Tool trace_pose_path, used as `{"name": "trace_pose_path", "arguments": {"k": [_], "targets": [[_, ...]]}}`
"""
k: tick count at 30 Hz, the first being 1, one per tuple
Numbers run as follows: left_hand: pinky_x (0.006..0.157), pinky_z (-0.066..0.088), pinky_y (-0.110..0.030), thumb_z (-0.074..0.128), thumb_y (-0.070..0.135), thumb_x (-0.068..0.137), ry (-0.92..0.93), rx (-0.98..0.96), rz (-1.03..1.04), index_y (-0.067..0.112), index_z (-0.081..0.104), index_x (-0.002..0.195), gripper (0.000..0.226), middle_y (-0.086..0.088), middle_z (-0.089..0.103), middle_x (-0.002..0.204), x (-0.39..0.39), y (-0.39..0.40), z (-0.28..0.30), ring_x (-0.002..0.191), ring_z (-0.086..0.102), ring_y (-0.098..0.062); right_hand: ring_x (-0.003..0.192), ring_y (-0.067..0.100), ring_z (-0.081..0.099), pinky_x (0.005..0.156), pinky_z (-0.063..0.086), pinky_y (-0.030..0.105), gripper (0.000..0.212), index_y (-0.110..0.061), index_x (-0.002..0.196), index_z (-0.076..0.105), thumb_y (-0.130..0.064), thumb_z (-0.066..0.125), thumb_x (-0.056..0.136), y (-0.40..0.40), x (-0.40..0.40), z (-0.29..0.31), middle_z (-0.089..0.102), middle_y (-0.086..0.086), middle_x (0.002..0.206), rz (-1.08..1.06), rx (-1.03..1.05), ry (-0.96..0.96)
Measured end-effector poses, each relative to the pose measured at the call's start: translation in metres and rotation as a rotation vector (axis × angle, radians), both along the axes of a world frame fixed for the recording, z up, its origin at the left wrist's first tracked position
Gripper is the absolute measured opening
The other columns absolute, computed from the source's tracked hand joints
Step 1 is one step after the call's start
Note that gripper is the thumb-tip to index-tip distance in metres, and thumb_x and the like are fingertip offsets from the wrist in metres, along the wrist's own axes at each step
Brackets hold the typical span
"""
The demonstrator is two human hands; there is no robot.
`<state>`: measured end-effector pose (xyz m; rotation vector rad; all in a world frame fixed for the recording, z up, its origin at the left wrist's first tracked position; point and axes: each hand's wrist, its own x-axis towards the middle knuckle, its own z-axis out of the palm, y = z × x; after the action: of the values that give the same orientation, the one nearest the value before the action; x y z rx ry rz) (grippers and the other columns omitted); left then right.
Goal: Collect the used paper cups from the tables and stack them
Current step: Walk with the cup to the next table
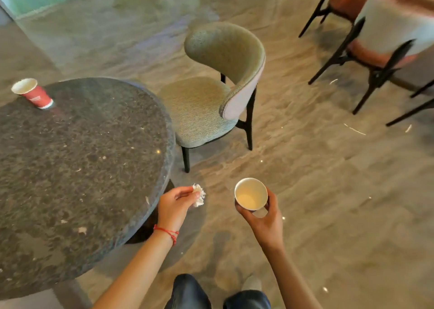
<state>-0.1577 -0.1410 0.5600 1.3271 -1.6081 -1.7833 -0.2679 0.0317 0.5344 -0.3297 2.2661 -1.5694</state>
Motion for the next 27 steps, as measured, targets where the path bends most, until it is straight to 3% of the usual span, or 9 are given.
{"name": "trace_pose_path", "arguments": {"k": [3,6,8,13,15,18,22,27], "targets": [[0.061,0.053,-0.012,0.07,-0.004,0.074,0.008,-0.005,-0.071,-0.001,0.068,0.088,0.015,-0.012,0.07,0.076,-0.045,0.04,0.002,0.066,0.067,-0.007,0.098,-0.019,0.048,0.069,0.041,0.004,0.067,-0.043,0.109,0.046,-0.03,0.088,0.059,0.052,-0.033,0.002,0.056,-0.025,0.104,-0.085,0.005,-0.005],[0.053,0.046,-0.005,0.07,-0.006,0.073,0.015,-0.02,-0.135,0.0,0.068,0.084,0.012,0.005,0.068,0.062,-0.092,0.082,0.004,0.054,0.062,0.005,0.098,-0.012,0.051,0.07,0.041,0.006,0.067,-0.041,0.111,0.046,-0.029,0.088,0.059,0.104,-0.066,0.001,0.055,-0.025,0.103,-0.171,0.009,-0.021],[0.051,0.045,-0.005,0.07,-0.006,0.073,0.018,-0.012,-0.181,0.003,0.068,0.08,0.012,0.012,0.066,0.053,-0.123,0.106,0.004,0.052,0.061,0.006,0.098,-0.006,0.052,0.073,0.04,0.01,0.068,-0.039,0.112,0.047,-0.028,0.088,0.06,0.133,-0.087,0.002,0.055,-0.024,0.104,-0.225,0.012,-0.023],[0.052,0.051,-0.013,0.072,-0.004,0.073,0.022,0.036,-0.276,0.011,0.068,0.074,0.016,0.006,0.067,0.059,-0.19,0.15,0.008,0.054,0.062,0.001,0.097,-0.011,0.051,0.07,0.04,0.004,0.067,-0.039,0.113,0.047,-0.026,0.088,0.06,0.183,-0.13,0.007,0.056,-0.024,0.106,-0.332,0.012,-0.014],[0.051,0.049,-0.011,0.072,-0.003,0.072,0.023,0.032,-0.317,0.015,0.068,0.073,0.018,0.004,0.067,0.06,-0.214,0.159,0.01,0.053,0.062,0.0,0.097,-0.018,0.049,0.07,0.04,0.0,0.066,-0.044,0.109,0.047,-0.028,0.088,0.06,0.193,-0.148,0.008,0.056,-0.025,0.105,-0.363,0.005,-0.022],[0.051,0.05,-0.012,0.072,-0.002,0.073,0.029,0.026,-0.356,0.014,0.068,0.075,0.016,-0.003,0.067,0.065,-0.252,0.164,0.01,0.054,0.062,-0.001,0.096,-0.021,0.048,0.071,0.038,-0.002,0.067,-0.038,0.113,0.049,-0.029,0.088,0.06,0.197,-0.178,0.008,0.058,-0.022,0.106,-0.393,-0.005,-0.037],[0.052,0.049,-0.011,0.073,0.001,0.072,0.034,0.013,-0.392,0.014,0.069,0.078,0.014,0.002,0.069,0.067,-0.31,0.157,0.007,0.058,0.065,-0.002,0.095,-0.024,0.047,0.07,0.037,-0.003,0.064,-0.043,0.109,0.048,-0.03,0.087,0.06,0.19,-0.229,0.008,0.058,-0.023,0.106,-0.425,0.0,-0.026],[0.052,0.048,-0.01,0.075,0.004,0.071,0.04,0.004,-0.411,0.018,0.069,0.076,0.016,0.005,0.07,0.064,-0.401,0.137,-0.002,0.061,0.066,-0.001,0.095,-0.021,0.05,0.069,0.041,0.006,0.06,-0.05,0.101,0.046,-0.032,0.087,0.06,0.173,-0.318,0.009,0.058,-0.027,0.102,-0.458,-0.005,-0.021]]}}
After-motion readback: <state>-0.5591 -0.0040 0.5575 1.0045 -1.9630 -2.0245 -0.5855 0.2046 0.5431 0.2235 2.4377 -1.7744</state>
